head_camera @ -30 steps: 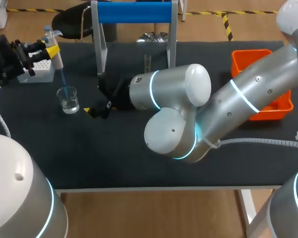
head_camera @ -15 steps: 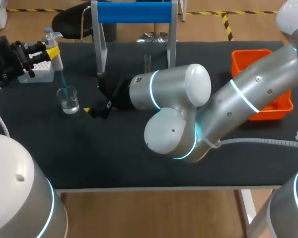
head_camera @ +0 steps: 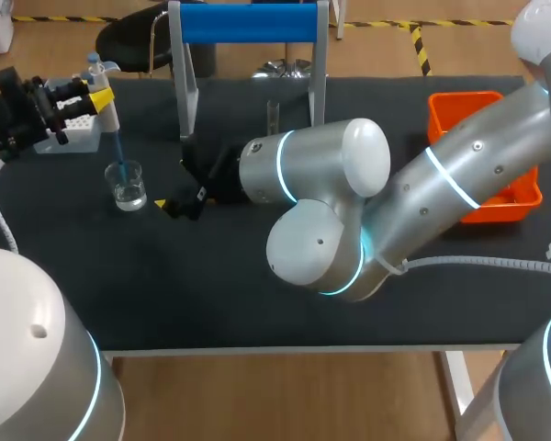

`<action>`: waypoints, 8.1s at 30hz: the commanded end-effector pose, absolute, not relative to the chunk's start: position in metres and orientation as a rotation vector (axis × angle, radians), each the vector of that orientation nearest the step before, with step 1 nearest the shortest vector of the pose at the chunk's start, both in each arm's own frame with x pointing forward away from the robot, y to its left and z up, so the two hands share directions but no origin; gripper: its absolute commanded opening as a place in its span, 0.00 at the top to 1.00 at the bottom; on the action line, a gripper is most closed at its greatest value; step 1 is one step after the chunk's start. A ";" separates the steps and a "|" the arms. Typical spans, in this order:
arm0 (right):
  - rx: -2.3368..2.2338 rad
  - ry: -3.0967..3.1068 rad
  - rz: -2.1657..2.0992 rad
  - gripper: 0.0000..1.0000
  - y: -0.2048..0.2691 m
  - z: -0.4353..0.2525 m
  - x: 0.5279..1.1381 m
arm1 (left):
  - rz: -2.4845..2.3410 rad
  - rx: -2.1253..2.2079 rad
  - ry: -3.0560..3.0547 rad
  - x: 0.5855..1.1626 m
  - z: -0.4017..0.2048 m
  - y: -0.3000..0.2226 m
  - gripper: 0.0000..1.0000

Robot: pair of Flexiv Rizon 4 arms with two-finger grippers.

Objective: Invert the test tube, pick up the pipette, mount the tip to pipette, aspirate from beaker and dispense into the tube, eject the tip, return the pipette, and cap with the stopper.

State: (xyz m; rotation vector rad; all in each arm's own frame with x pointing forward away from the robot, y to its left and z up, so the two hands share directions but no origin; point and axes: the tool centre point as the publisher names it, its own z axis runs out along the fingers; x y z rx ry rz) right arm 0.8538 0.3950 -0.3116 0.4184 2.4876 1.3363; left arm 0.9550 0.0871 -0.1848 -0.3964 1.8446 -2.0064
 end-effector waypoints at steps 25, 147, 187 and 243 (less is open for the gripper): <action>0.418 2.489 1.338 0.00 0.395 -0.312 0.854 | -2.001 -0.366 1.852 0.951 -0.186 0.087 1.00; -0.208 2.303 2.054 0.00 0.415 -0.119 0.873 | -2.006 -0.355 1.860 0.949 -0.187 0.085 1.00; -0.225 2.284 2.236 1.00 0.488 -0.099 0.913 | -2.006 -0.355 1.860 0.949 -0.187 0.085 1.00; -0.092 2.309 2.282 1.00 0.519 -0.122 0.946 | -2.006 -0.355 1.860 0.949 -0.187 0.085 1.00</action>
